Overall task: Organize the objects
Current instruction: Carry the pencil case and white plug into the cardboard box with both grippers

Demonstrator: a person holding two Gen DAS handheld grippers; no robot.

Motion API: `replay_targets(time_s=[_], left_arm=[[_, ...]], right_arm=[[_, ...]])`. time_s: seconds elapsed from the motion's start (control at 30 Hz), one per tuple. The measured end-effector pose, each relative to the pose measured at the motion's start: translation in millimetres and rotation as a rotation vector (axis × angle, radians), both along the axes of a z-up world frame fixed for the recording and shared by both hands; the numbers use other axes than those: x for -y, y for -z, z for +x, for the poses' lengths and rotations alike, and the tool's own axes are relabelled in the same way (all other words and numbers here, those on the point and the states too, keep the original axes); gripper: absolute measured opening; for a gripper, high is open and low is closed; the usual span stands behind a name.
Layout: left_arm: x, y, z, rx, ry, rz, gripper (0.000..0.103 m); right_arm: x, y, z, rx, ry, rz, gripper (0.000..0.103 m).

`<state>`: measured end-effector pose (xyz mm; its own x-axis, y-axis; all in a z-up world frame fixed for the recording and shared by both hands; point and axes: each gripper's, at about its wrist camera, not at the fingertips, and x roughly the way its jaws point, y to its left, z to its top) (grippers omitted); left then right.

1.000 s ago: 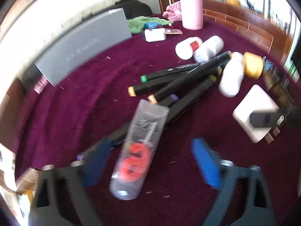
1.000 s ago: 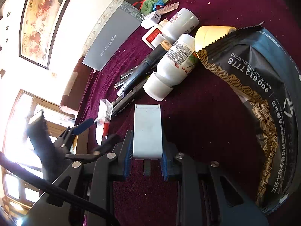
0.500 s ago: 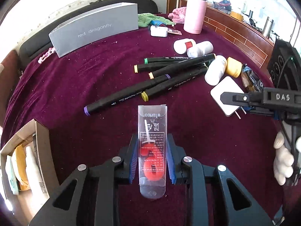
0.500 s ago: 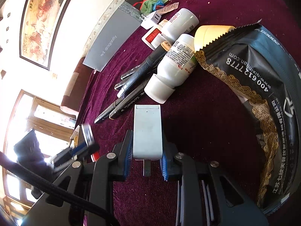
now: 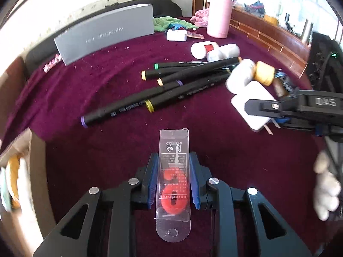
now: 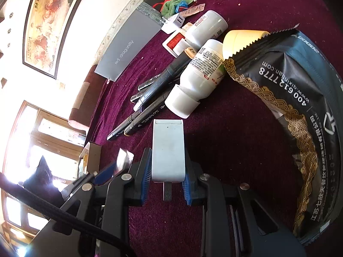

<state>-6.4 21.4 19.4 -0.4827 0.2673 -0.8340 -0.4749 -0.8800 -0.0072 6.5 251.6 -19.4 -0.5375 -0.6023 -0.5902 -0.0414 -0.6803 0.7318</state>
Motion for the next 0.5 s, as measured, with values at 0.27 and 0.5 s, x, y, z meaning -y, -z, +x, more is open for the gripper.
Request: replay_targets(time_s=[0.27, 0.5], left_arm=[[40, -34, 41, -0.017, -0.063, 0.135, 0.023], [104, -63, 67, -0.071, -0.183, 0.208, 0.023]], right_arm=[[-1, 0, 0, -0.010, 0.002, -0.007, 0.022], [11, -8, 2, -0.037, 0.001, 0.100, 0.020]])
